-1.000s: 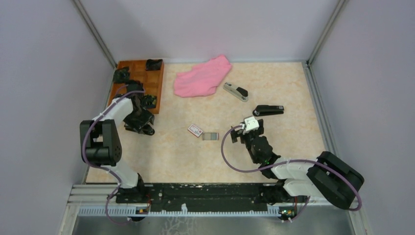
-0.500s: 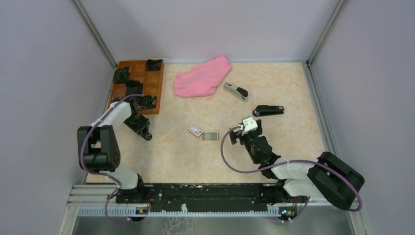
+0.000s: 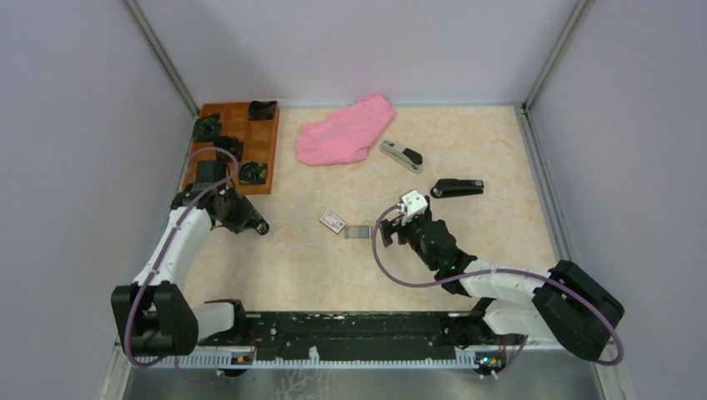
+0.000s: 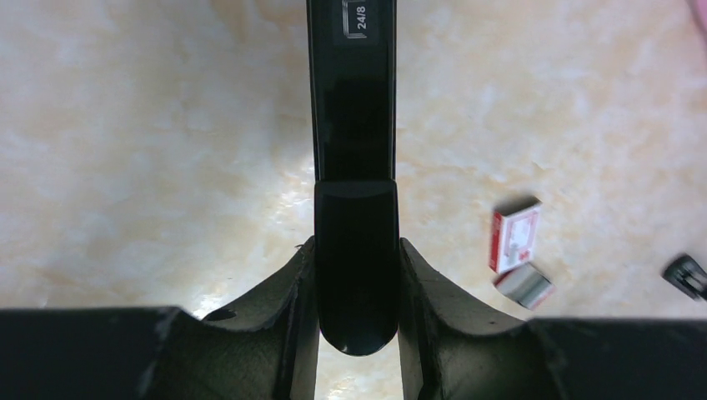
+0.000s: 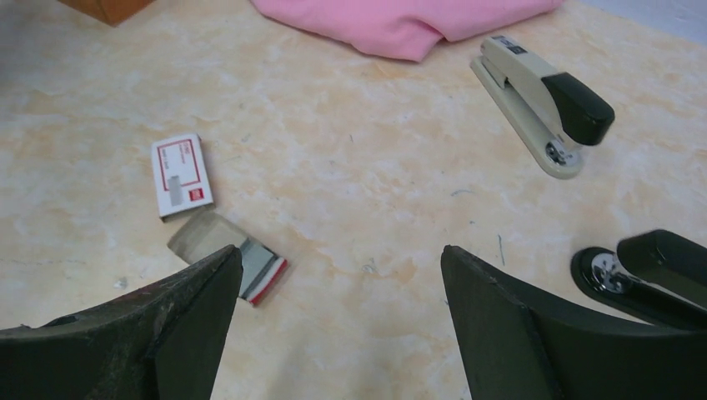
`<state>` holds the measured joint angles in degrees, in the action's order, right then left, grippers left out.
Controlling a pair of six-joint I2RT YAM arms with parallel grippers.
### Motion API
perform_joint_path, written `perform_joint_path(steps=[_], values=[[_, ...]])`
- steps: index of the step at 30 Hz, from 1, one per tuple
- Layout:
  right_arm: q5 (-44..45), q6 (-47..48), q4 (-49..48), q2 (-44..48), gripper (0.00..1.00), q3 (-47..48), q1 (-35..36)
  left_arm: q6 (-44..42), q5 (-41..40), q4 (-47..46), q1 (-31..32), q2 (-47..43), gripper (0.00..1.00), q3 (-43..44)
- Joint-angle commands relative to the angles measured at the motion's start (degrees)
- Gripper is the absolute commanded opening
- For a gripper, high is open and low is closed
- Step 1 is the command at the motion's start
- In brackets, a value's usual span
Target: Load the staples into the stapler
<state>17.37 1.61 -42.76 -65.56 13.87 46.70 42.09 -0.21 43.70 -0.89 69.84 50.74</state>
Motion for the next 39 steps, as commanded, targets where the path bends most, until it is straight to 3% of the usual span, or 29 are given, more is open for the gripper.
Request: perform_joint_path(steps=[1, 11, 21, 39], values=[[-4.13, -4.59, 5.81, 2.25, 0.88, 6.30, 0.98, -2.01, 11.07, -7.98, 1.98, -3.18, 0.00, -0.02], [-9.63, -15.93, 9.80, 0.65, 0.86, 13.02, 3.39, 3.99, 13.85, -22.29, 16.64, -4.78, 0.00, -0.32], [-12.84, -27.78, 7.13, -4.66, 0.82, 19.33, 4.38, 9.63, 12.60, -35.50, 24.50, -3.78, 0.00, -2.21], [-6.39, -34.88, 6.31, -13.59, 0.55, 24.89, 4.50, 14.47, 5.84, -43.46, 32.72, -3.63, 0.00, -4.13]])
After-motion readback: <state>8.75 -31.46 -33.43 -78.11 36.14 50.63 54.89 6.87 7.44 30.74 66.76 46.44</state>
